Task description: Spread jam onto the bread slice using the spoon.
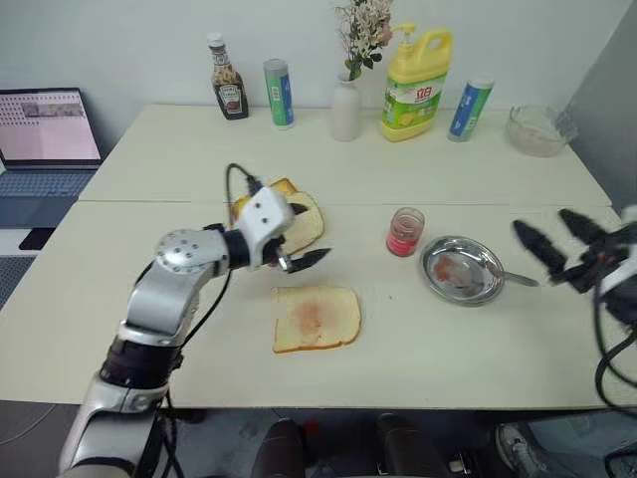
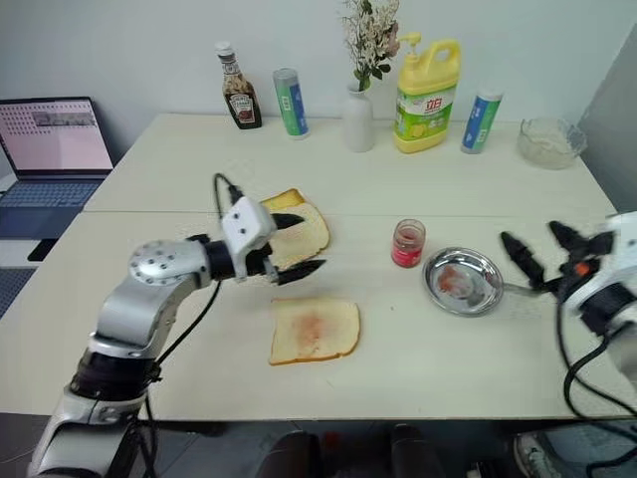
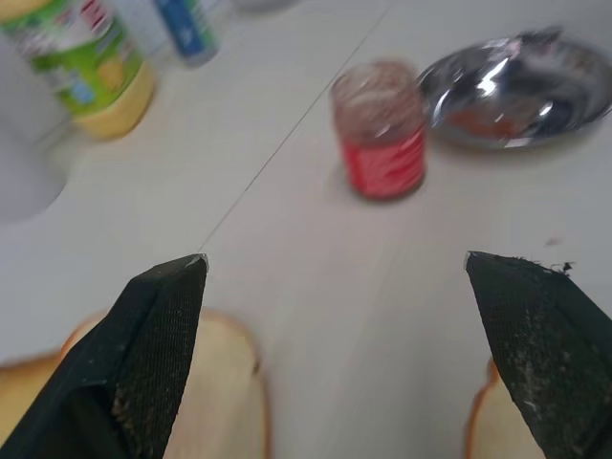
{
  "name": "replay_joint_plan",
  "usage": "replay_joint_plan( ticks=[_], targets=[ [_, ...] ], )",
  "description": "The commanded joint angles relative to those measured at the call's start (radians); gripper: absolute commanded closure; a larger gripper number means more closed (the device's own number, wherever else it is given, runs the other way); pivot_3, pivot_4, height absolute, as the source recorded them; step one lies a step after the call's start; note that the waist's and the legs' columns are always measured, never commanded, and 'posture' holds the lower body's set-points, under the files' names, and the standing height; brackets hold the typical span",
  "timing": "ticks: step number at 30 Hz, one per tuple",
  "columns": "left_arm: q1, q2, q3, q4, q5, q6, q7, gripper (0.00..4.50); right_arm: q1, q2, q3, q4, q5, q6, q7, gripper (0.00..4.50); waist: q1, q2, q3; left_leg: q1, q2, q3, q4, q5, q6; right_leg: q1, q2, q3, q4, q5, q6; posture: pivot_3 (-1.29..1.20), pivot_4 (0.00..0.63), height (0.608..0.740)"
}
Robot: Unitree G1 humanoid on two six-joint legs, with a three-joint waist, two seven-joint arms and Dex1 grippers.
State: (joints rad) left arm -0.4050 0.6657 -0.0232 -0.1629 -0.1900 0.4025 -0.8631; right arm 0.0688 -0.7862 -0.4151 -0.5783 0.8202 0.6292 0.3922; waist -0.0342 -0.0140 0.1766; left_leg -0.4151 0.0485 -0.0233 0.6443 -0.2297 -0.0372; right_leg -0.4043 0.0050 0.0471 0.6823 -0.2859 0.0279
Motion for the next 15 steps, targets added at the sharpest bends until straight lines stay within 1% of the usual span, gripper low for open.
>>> replay_joint_plan(
  ticks=[1, 4, 7, 11, 15],
  targets=[
    [0.059, 0.047, 0.06, -0.059, -0.015, -0.041, -0.015, 0.0, 0.014, -0.024, 0.042, -0.091, -0.047, -0.043, 0.084, 0.04, 0.004, 0.0, 0.0, 0.0, 0.0, 0.0, 0.0, 0.0, 0.0, 0.0, 0.0, -0.001, 0.0, 0.0, 0.0, 0.0, 0.15, 0.74],
    [0.22, 0.108, 0.108, -0.109, -0.03, -0.072, -0.058, 0.0, 0.09, -0.082, 0.128, -0.157, -0.079, -0.059, 0.242, 0.04, 0.012, -0.001, 0.0, -0.001, -0.001, 0.0, 0.001, 0.0, 0.0, 0.0, -0.003, -0.001, -0.001, 0.0, 0.0, 0.0, 0.15, 0.74],
    [0.339, 0.145, 0.15, -0.15, -0.051, -0.1, -0.095, 0.0, 0.143, -0.113, 0.14, -0.164, -0.073, -0.061, 0.331, 0.04, 0.013, -0.003, 0.001, -0.001, -0.002, 0.001, 0.001, 0.0, 0.0, 0.001, -0.004, -0.002, -0.001, 0.0, 0.0, 0.0, 0.15, 0.74],
    [0.473, 0.174, 0.217, -0.201, -0.091, -0.107, -0.13, 0.0, 0.204, -0.102, 0.126, -0.162, -0.093, -0.087, 0.385, 0.04, 0.013, -0.005, 0.001, 0.0, -0.001, 0.001, 0.001, 0.0, 0.0, 0.001, -0.004, -0.002, -0.001, -0.001, 0.002, 0.0, 0.15, 0.74],
    [0.52, 0.17, 0.259, -0.209, -0.118, -0.112, -0.126, 0.0, 0.244, -0.055, 0.122, -0.142, -0.129, -0.129, 0.385, 0.04, 0.013, -0.005, 0.001, 0.001, -0.001, 0.0, 0.001, 0.0, 0.0, 0.002, -0.004, -0.002, 0.0, -0.001, 0.002, 0.0, 0.15, 0.74]
  ],
)
